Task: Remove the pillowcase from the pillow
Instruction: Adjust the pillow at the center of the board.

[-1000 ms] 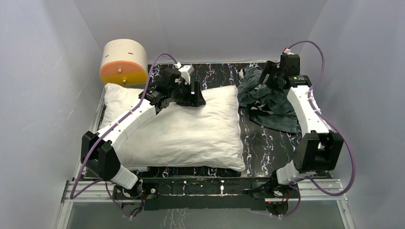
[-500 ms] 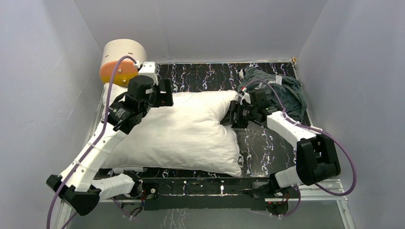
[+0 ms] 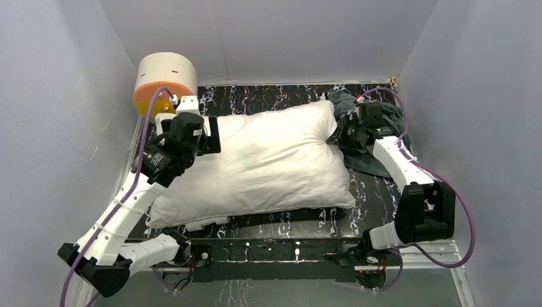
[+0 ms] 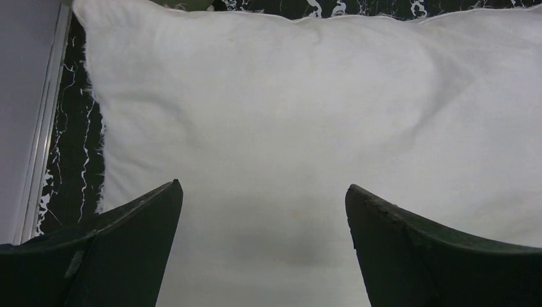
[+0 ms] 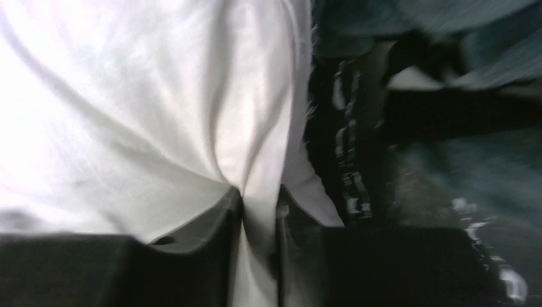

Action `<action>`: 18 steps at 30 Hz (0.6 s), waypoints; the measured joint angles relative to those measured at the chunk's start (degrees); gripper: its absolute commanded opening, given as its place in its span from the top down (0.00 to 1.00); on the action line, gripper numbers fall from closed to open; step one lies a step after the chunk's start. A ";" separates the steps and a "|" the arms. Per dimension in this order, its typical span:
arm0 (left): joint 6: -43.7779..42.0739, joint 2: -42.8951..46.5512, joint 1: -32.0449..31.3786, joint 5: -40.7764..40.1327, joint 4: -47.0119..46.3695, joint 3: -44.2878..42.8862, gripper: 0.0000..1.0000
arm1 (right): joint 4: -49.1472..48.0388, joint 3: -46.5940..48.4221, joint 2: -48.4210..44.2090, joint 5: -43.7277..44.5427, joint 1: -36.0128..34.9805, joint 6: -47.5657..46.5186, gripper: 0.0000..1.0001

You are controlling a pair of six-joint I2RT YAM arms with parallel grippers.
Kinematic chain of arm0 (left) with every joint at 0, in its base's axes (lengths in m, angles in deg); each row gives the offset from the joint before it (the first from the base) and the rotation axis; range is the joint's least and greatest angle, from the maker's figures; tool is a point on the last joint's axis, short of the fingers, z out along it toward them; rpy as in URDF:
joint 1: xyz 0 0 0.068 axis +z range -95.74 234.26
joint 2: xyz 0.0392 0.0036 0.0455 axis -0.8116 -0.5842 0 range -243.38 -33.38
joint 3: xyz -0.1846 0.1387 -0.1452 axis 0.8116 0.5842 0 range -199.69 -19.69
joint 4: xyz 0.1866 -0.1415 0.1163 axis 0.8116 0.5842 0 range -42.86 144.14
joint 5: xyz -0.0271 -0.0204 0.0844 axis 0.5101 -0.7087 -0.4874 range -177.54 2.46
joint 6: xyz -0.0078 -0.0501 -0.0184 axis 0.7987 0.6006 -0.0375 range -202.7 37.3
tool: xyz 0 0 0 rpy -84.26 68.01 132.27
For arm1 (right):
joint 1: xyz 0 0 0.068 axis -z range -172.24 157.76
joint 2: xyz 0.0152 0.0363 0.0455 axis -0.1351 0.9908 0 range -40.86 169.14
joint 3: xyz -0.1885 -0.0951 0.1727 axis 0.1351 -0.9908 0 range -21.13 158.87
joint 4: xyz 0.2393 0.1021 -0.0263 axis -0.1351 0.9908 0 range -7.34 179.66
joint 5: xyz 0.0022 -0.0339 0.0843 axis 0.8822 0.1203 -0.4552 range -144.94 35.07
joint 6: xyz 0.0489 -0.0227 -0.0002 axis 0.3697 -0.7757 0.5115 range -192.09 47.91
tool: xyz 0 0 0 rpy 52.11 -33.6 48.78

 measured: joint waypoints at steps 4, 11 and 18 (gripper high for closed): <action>0.61 0.90 0.00 -1.33 0.15 0.04 0.02 | 4.46 6.97 2.62 1.01 2.71 -4.68 0.29; 1.68 -1.25 0.92 -2.34 1.09 0.31 0.02 | 5.84 8.61 -1.88 -2.10 -0.09 -8.24 0.23; 2.89 -5.95 8.04 4.46 0.04 1.95 0.02 | 4.92 8.52 -6.21 2.58 -17.05 -11.28 0.30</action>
